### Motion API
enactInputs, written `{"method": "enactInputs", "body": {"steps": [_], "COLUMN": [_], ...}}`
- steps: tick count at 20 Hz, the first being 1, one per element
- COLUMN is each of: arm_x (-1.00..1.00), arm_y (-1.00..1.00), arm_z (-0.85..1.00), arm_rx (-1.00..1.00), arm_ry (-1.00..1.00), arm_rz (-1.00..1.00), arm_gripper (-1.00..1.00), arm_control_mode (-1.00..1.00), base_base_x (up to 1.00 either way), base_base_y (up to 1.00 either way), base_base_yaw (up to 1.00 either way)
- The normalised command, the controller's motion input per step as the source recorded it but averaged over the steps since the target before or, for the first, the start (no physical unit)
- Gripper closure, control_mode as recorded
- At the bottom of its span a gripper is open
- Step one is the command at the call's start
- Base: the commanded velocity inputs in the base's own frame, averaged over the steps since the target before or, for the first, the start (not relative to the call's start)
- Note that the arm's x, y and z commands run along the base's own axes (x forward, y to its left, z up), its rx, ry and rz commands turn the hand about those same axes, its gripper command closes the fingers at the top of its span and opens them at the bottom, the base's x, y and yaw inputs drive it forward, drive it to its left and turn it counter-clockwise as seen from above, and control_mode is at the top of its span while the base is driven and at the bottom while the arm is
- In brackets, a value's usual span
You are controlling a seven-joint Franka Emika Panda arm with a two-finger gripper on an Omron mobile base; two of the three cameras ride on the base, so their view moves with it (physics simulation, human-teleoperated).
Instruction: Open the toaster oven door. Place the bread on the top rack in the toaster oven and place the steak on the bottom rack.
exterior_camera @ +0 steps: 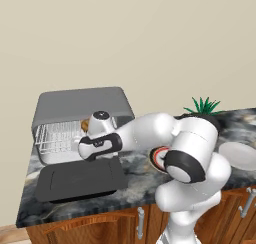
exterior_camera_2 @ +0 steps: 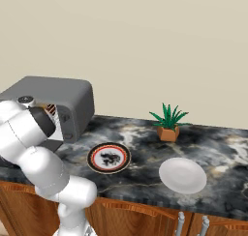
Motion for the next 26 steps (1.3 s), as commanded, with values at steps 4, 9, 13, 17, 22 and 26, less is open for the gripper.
{"method": "enactInputs", "body": {"steps": [4,9,13,17,22,26], "arm_x": [0.23,0.08,0.11,0.12,0.16,0.20], "arm_y": [0.00,0.01,0.01,0.01,0.00,0.00], "arm_z": [0.00,0.05,0.05,0.02,0.00,0.01], "arm_rx": [0.00,0.00,0.00,0.00,0.00,0.00], "arm_ry": [0.03,0.01,0.00,0.00,0.01,0.00], "arm_rz": [-0.08,-0.06,-0.07,-0.07,-0.08,-0.12], "arm_gripper": [-1.00,-1.00,-1.00,-1.00,-1.00,-1.00], "arm_control_mode": [-1.00,-1.00,-1.00,-1.00,-1.00,-1.00], "base_base_x": [0.00,0.00,0.00,0.00,0.00,0.00], "base_base_y": [0.00,0.00,0.00,0.00,0.00,0.00], "base_base_yaw": [0.00,0.00,0.00,0.00,0.00,0.00]}}
